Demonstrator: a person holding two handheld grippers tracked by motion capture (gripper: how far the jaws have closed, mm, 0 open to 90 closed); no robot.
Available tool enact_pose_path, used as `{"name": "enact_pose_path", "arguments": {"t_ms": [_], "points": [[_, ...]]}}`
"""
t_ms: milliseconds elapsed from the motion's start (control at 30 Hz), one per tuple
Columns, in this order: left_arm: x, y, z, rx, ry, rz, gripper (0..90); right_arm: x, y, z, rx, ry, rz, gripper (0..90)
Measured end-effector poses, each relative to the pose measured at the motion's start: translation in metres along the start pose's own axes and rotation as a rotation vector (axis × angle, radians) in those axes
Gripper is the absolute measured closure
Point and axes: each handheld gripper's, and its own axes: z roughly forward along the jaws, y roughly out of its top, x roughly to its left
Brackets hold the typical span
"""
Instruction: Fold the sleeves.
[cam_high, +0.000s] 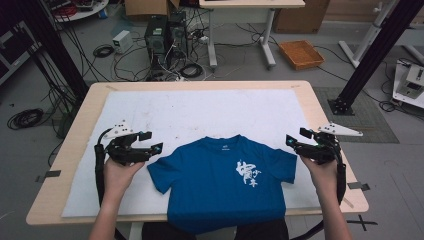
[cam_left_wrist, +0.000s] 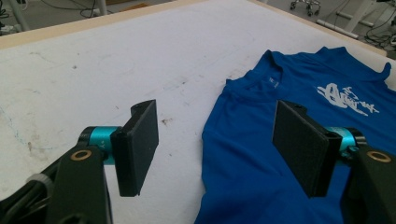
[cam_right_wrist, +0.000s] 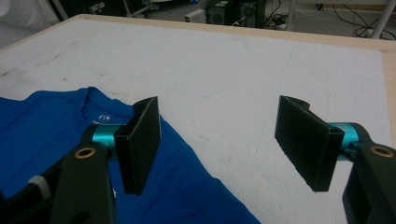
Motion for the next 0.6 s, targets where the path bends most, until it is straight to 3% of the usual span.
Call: {"name": "enact_pose_path", "arguments": {"t_ms": [267,600], "points": [[0.001,-0.001,0.0,0.015,0.006,-0.005,31.9,0.0,0.002,-0.001,-0.002,0.0,0.006,31.2],[0.004,-0.011,-0.01,0.041,0.011,-0.045,37.0,-0.002,0.001,-0.006,-0.015,-0.009,0.016,31.2]]}}
